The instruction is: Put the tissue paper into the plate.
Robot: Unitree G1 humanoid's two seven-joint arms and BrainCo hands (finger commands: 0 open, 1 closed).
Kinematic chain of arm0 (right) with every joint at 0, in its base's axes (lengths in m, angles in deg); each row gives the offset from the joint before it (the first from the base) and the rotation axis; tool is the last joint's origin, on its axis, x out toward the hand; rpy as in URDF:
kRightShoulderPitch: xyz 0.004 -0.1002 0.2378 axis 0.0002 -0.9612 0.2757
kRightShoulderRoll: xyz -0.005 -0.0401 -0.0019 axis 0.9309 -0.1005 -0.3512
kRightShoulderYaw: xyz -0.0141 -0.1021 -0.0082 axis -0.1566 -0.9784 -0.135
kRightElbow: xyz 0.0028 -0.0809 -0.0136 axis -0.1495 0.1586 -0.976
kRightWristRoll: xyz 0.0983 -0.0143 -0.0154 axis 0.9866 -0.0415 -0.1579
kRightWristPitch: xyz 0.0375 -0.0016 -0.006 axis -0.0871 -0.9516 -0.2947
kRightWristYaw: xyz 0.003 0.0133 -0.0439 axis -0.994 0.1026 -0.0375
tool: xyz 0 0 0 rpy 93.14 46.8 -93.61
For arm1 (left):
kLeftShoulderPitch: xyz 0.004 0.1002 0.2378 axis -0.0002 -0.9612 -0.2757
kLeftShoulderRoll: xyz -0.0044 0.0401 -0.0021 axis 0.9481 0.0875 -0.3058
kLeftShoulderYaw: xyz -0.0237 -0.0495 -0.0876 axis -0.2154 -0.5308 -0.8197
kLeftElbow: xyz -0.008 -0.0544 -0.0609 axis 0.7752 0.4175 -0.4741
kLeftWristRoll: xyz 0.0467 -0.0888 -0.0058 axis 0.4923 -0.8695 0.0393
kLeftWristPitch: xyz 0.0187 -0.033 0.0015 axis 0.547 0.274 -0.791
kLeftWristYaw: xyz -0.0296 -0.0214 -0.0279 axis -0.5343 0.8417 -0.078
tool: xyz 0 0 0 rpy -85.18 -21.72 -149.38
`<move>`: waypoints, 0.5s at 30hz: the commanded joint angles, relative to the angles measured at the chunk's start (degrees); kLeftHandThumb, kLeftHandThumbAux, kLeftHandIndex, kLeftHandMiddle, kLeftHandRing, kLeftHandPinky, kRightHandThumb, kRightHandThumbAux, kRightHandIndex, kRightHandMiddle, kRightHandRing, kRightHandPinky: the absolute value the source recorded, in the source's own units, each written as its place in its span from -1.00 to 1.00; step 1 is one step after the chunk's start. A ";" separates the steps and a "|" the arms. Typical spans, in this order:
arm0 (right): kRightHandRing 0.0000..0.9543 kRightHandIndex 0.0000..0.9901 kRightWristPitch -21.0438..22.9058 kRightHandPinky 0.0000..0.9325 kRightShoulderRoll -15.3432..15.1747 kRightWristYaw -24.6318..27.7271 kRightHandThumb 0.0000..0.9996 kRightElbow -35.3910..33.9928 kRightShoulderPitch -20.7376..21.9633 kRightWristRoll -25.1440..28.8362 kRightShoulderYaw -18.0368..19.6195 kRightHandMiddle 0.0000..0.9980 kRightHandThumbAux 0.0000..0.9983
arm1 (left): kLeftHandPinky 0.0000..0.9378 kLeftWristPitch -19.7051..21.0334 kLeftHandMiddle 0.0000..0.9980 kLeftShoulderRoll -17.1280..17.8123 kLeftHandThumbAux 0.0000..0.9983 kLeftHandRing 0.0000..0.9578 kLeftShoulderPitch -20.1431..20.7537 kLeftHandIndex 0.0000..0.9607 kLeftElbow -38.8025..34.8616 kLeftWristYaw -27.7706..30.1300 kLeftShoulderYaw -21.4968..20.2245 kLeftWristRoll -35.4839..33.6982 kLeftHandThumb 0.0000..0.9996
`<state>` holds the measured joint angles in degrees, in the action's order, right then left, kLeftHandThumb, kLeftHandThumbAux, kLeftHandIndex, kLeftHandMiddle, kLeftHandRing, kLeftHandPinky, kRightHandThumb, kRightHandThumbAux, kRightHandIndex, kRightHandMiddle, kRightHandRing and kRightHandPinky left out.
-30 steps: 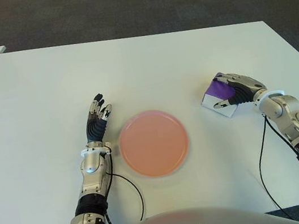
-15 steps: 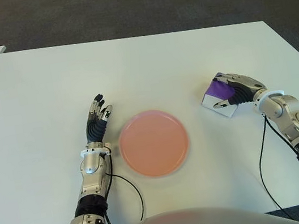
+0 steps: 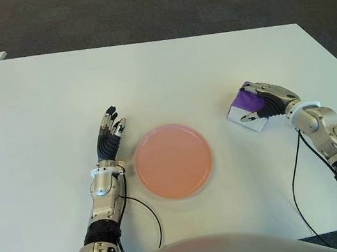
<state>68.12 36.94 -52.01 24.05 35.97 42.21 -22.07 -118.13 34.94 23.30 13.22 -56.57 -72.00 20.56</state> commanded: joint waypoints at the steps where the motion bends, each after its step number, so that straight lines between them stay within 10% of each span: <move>1: -1.00 -1.00 -4.64 -1.00 10.92 -20.21 -0.91 29.38 1.70 -10.68 -12.95 -1.00 0.08 | -1.00 1.20 -1.00 -0.25 -0.01 -1.00 -2.30 -1.00 3.37 0.81 0.09 0.07 -1.00; 15: -1.00 -1.00 -6.09 -1.00 15.43 -34.21 -0.91 43.51 6.08 -15.27 -20.23 -1.00 0.05 | -1.00 0.72 -1.00 0.14 -0.03 -1.00 -2.68 -1.00 3.66 1.21 -0.03 0.03 -1.00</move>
<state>64.13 45.19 -84.38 52.65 46.19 32.77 -33.00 -118.72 34.99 23.37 13.26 -56.57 -72.09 20.58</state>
